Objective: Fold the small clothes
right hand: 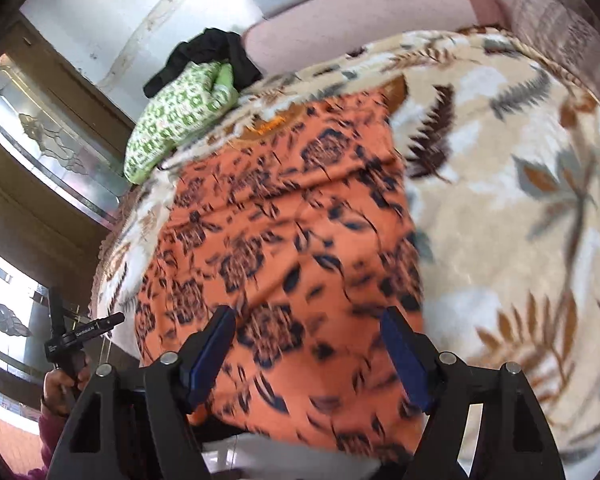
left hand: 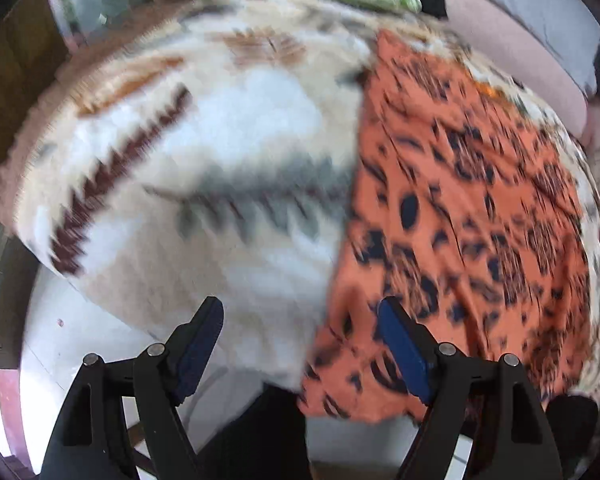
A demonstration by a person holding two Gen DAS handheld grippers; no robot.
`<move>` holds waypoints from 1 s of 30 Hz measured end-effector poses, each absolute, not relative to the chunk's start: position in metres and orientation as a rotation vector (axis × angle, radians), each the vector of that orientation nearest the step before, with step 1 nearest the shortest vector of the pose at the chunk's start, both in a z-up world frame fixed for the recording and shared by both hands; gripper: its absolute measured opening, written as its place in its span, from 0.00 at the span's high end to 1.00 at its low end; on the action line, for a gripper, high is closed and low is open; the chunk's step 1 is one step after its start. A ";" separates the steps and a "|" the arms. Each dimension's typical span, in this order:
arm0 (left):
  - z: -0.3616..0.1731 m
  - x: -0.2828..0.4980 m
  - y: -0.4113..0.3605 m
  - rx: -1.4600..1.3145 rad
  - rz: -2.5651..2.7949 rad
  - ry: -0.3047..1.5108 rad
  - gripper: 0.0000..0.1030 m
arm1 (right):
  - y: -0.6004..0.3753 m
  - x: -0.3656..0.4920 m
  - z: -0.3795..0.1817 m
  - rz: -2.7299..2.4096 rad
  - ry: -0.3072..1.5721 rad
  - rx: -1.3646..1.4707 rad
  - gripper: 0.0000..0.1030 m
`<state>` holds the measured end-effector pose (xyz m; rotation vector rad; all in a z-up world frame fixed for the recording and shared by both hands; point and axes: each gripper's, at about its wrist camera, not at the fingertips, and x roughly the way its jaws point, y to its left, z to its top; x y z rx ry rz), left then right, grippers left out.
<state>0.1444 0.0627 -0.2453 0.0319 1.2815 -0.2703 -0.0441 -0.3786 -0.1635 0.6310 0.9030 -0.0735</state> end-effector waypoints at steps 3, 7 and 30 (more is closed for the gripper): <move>-0.259 0.132 0.055 0.051 -0.288 1.330 0.22 | -0.382 -0.065 -0.167 -0.089 0.915 0.645 0.24; -0.276 0.117 0.041 0.113 -0.275 1.365 0.22 | -0.389 -0.089 -0.173 -0.084 0.925 0.696 0.26; -0.283 0.109 0.043 0.094 -0.252 1.346 0.33 | -0.380 -0.076 -0.251 -0.140 1.165 0.644 0.73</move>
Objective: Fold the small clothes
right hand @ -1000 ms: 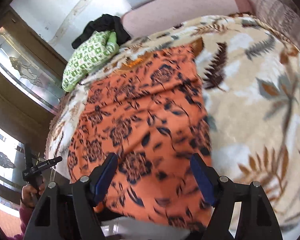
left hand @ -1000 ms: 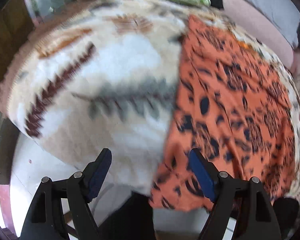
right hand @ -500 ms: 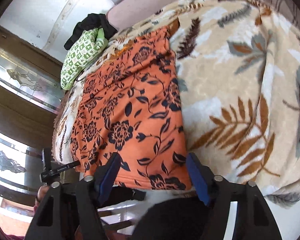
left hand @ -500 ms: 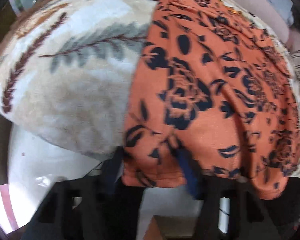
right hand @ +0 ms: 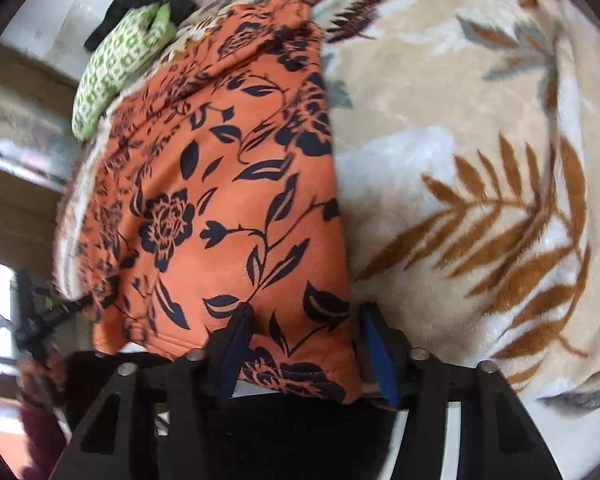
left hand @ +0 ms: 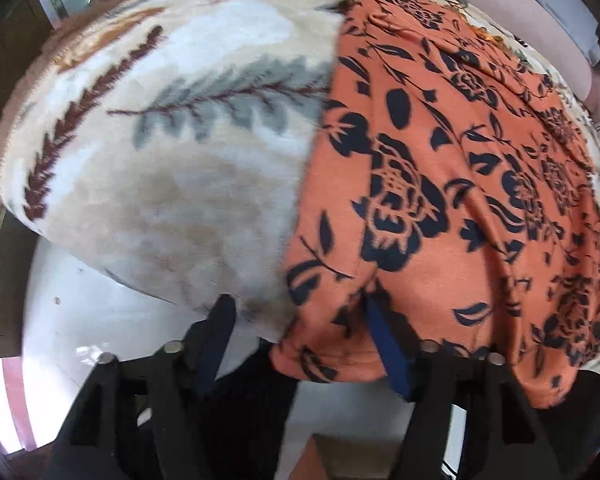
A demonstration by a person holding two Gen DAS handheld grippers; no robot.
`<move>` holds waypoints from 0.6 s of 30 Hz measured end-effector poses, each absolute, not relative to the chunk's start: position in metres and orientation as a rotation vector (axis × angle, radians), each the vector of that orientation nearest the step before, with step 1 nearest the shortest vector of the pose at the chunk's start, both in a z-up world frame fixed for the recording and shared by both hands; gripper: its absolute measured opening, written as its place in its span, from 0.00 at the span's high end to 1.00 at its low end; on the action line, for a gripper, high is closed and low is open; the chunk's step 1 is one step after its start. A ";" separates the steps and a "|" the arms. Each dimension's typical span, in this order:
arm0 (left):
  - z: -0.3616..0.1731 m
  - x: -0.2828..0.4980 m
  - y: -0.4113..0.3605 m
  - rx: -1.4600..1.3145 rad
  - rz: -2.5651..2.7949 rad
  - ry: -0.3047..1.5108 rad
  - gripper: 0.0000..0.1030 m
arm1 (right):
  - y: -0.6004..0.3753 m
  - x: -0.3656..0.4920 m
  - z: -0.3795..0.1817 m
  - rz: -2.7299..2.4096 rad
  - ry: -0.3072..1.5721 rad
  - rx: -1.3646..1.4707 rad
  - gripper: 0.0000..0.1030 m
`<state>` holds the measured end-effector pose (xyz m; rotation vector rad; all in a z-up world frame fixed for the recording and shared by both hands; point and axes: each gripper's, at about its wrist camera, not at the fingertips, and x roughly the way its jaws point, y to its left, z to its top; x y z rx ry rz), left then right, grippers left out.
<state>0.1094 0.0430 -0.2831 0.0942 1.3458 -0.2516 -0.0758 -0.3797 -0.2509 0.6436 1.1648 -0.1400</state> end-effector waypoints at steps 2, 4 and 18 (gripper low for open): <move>-0.286 0.108 0.040 0.100 -0.274 1.351 0.33 | -0.377 -0.075 -0.249 -0.137 1.169 0.620 0.92; -0.289 0.106 0.032 0.114 -0.280 1.336 0.33 | -0.372 -0.075 -0.242 -0.133 1.146 0.584 0.93; -0.272 0.085 0.043 -0.029 -0.423 1.302 0.91 | -0.381 -0.088 -0.203 -0.086 0.973 0.687 0.93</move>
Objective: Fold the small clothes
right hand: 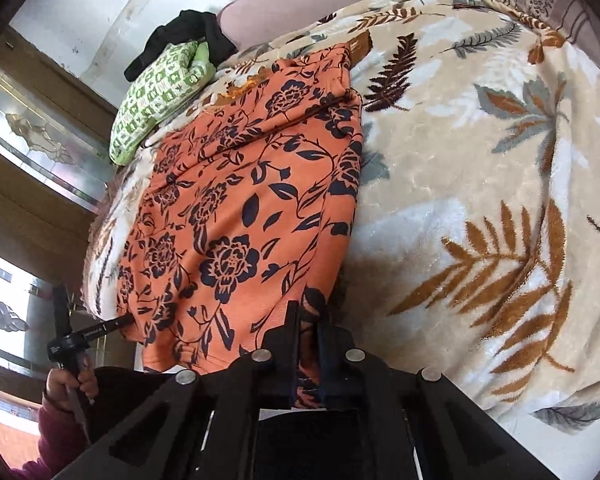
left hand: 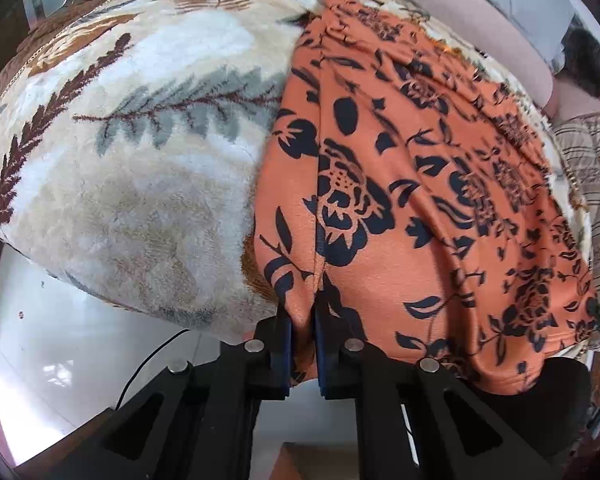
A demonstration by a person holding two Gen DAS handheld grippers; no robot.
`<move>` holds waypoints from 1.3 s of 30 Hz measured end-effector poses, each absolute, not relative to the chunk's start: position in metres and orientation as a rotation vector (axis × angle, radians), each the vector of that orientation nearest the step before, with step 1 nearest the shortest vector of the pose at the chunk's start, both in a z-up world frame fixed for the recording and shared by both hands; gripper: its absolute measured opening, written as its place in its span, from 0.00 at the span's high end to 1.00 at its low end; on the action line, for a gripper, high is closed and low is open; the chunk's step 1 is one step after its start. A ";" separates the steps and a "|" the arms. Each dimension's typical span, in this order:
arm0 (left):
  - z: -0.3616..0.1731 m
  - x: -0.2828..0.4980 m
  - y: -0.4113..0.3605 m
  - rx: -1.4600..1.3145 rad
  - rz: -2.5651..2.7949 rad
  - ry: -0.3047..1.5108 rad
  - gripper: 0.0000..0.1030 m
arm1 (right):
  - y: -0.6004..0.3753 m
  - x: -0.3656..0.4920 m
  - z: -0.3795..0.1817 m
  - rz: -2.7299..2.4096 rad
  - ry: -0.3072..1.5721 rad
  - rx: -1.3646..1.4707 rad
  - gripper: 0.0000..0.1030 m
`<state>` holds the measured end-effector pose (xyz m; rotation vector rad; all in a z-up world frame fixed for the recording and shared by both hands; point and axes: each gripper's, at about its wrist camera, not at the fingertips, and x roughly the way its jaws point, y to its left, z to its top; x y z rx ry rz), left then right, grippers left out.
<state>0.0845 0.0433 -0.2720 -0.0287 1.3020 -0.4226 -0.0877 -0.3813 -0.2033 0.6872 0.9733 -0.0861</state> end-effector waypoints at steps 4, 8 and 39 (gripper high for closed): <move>-0.251 0.080 0.058 -0.123 -0.486 1.269 0.91 | -0.388 -0.094 -0.194 -0.056 0.929 0.744 0.93; -0.219 0.081 0.071 -0.197 -0.540 1.213 0.91 | -0.391 -0.097 -0.172 -0.018 0.853 0.779 0.93; -0.261 0.101 0.039 -0.164 -0.576 1.332 0.92 | -0.373 -0.063 -0.237 -0.040 1.144 0.634 0.93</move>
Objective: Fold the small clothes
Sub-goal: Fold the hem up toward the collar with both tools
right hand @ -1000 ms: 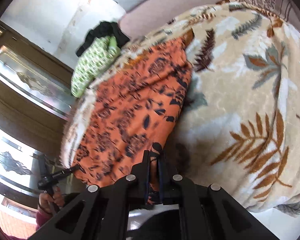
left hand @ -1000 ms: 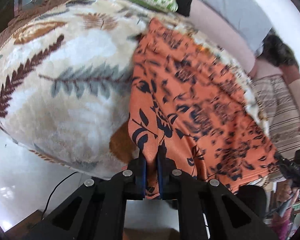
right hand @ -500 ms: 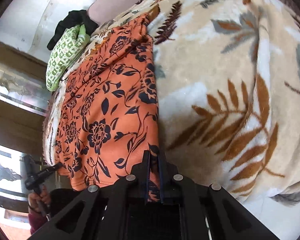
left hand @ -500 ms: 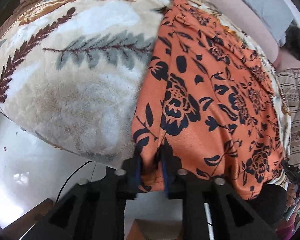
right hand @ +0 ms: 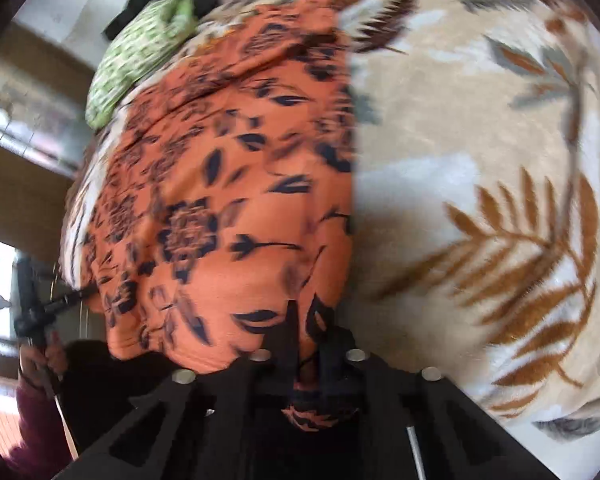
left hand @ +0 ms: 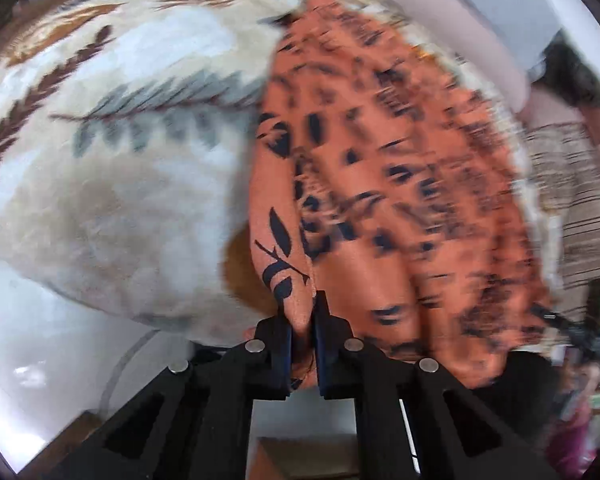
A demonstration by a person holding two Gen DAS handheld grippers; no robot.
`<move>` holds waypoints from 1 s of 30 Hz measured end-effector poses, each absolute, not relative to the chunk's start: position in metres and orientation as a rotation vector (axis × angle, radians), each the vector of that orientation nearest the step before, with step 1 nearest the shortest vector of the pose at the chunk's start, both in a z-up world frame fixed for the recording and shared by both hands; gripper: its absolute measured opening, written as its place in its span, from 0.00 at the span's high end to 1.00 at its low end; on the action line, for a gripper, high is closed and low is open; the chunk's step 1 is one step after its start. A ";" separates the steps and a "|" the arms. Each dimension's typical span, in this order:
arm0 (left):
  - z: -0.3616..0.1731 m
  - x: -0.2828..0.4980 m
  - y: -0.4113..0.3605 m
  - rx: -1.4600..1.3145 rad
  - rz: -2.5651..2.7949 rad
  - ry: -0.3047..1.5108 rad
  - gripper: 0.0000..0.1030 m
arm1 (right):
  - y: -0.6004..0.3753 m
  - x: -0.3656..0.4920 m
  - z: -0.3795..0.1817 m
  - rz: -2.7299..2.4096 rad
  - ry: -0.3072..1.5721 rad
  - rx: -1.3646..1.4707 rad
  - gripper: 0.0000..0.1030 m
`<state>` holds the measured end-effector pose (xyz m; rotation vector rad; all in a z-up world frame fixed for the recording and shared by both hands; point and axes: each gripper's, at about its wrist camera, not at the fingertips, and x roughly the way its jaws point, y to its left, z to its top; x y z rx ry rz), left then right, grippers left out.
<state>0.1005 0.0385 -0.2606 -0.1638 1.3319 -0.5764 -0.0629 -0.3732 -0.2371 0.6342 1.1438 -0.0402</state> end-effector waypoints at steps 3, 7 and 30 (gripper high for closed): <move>-0.223 0.110 0.037 -0.223 -0.683 1.265 0.92 | -0.366 -0.058 -0.209 0.021 1.081 0.627 0.94; -0.178 0.142 0.035 -0.296 -0.761 1.179 0.92 | -0.382 -0.043 -0.159 0.081 0.944 0.676 0.94; -0.256 0.449 -0.050 -0.659 -0.510 1.144 0.88 | -0.601 0.217 -0.259 -0.257 0.643 1.214 0.90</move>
